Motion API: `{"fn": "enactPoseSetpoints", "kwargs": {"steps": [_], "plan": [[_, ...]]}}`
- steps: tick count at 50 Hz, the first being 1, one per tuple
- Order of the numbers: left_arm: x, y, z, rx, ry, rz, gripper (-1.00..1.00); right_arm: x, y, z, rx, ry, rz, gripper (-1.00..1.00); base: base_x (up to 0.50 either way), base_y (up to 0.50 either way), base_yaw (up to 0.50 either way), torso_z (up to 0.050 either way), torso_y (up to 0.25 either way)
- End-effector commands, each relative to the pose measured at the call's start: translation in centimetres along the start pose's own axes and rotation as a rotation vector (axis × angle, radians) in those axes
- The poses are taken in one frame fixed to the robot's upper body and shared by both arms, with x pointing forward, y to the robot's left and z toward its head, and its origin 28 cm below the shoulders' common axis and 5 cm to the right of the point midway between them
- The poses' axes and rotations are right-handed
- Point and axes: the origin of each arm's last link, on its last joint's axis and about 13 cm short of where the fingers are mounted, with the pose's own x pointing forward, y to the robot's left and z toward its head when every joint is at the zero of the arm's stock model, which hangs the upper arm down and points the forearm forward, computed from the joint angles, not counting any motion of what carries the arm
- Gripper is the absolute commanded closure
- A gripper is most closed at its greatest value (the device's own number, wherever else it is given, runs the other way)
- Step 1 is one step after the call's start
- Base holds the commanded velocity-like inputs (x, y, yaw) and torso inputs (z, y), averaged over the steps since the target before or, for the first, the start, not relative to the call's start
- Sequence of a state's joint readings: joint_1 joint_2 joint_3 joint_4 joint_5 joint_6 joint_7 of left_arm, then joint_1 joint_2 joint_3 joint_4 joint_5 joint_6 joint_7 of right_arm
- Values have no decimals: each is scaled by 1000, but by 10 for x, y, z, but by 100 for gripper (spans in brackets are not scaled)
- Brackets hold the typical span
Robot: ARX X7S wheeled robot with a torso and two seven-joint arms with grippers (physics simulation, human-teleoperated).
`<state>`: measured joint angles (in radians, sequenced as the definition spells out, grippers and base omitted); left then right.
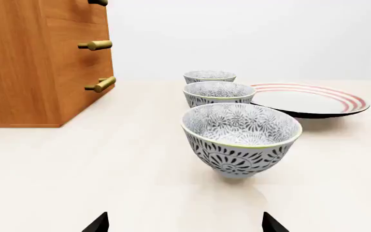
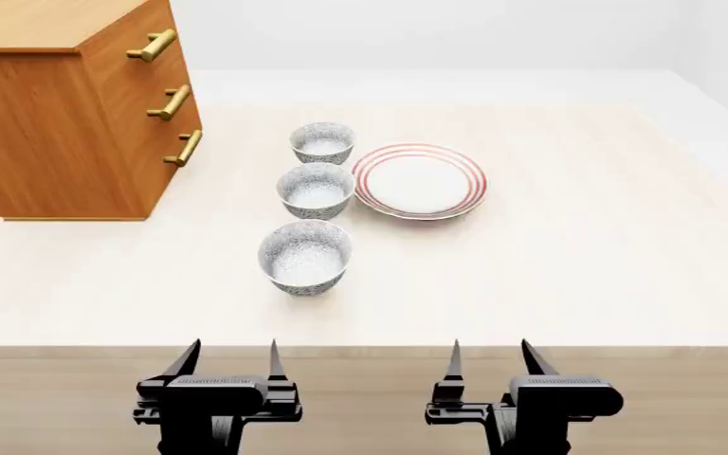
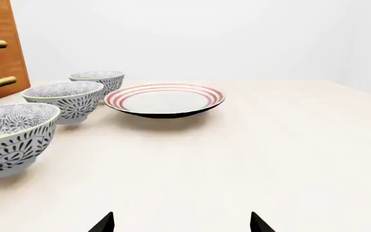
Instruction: Stack the bowl in the middle on the bowl at the back.
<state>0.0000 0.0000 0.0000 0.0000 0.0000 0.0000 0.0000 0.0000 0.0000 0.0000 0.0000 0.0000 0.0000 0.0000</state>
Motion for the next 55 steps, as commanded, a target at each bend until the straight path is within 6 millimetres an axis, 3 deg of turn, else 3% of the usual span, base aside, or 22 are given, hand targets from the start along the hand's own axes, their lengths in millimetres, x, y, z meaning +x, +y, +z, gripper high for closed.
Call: {"fn": "enactPoseSetpoints", "kwargs": {"steps": [1, 21, 39, 47, 55], "plan": [[0, 1, 1, -4, -1, 0, -100, -1, 0, 0, 8, -1, 2, -100, 0, 0, 0, 0, 0], [6, 1, 2, 18, 35, 18, -100, -4, 0, 3, 18, -24, 27, -100, 0, 19, 0, 0, 0], [10, 2, 7, 49, 39, 16, -100, 0, -4, 6, -13, -15, -5, -100, 0, 457, 0, 0, 0], [23, 4, 29, 19, 74, -10, -100, 7, -9, 20, -59, 21, -47, -100, 0, 0, 0, 0, 0], [45, 5, 65, -27, 88, -51, -100, 17, -14, 59, -64, -24, -29, -100, 0, 0, 0, 0, 0]]}}
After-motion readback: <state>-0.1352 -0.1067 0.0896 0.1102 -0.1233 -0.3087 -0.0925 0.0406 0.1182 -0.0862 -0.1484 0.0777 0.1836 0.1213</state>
